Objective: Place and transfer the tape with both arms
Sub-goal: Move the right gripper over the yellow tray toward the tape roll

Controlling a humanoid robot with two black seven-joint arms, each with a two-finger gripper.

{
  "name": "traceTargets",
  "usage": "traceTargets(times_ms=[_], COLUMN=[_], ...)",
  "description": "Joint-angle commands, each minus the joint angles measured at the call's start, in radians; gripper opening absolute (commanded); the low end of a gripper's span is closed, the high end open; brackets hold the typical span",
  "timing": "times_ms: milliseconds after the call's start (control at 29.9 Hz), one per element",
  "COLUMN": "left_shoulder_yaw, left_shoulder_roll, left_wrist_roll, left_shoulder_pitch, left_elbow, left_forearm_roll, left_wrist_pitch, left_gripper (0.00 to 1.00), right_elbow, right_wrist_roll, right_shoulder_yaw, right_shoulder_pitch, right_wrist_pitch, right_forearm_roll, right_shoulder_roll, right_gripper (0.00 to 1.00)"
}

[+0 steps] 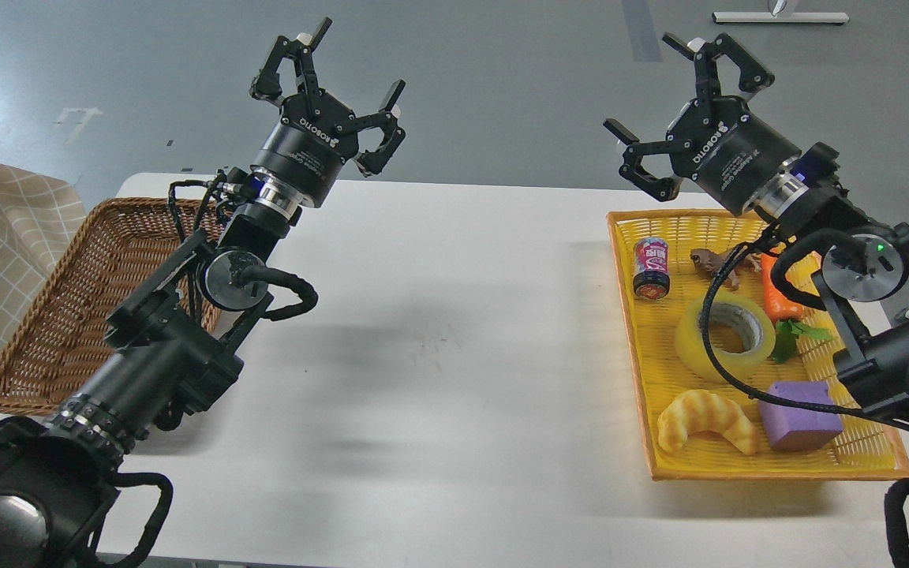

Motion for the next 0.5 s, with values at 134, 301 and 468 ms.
traceTargets(times_ms=[134,301,468], left_shoulder_yaw=[0.0,0.0,0.0], left_shoulder_roll=[0.005,0.003,0.005], left_wrist_roll=[0.0,0.0,0.0], left_shoulder_pitch=[0.0,0.002,0.002], left_elbow=[0.0,0.0,-0.002], left_forearm_roll=[0.0,0.001,0.001], left_wrist_pitch=[0.0,0.0,0.0], left_gripper=[0.98,0.98,0.98], right_elbow=[0.068,0.099,0.107], right_wrist_roll=[0.0,-0.009,-0.017], right_shoulder_yaw=[-0.151,-0.167,-0.202], right_shoulder_pitch=[0.0,0.009,0.023], right_wrist_pitch=[0.0,0.0,0.0], right_forearm_roll=[-0.159,-0.421,-0.472], right_shoulder_roll=[-0.156,-0.225,-0.287], right_gripper=[1.0,1.0,1.0])
